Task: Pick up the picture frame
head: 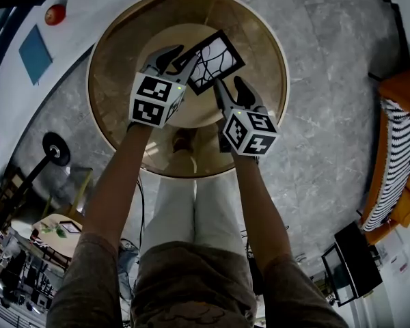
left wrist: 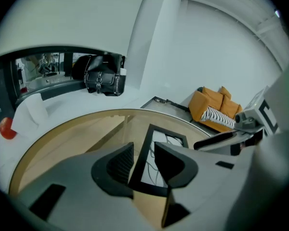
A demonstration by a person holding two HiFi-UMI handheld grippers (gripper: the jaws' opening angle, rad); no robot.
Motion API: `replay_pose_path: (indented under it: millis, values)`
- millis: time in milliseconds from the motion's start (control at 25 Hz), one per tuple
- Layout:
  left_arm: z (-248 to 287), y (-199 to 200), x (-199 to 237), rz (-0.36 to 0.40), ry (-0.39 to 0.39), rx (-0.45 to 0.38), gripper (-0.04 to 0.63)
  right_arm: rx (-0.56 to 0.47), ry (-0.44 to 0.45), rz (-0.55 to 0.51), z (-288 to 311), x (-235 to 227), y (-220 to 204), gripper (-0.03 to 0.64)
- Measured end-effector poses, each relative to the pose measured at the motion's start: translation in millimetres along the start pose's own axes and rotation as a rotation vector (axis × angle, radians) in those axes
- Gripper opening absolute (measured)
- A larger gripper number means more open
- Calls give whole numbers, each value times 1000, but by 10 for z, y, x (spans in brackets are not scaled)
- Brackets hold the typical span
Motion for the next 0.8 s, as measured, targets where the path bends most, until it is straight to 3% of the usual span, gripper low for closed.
replay_pose_path:
  millis: [400, 800]
  values:
    - [305, -33, 42, 48, -48, 81, 143, 14, -49, 34, 174, -7, 1, 221]
    - [355, -45, 47, 39, -72, 89, 131, 18, -78, 48, 205, -63, -17, 174]
Point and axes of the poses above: the fingertips, and each gripper's own axes: z forward along the fingers, x to its left, y out of its top, the point moved 7 cm from there along -z, backward along the fingers, and after that the axes turned 3 degrees about -y, right-handed, at the moved point
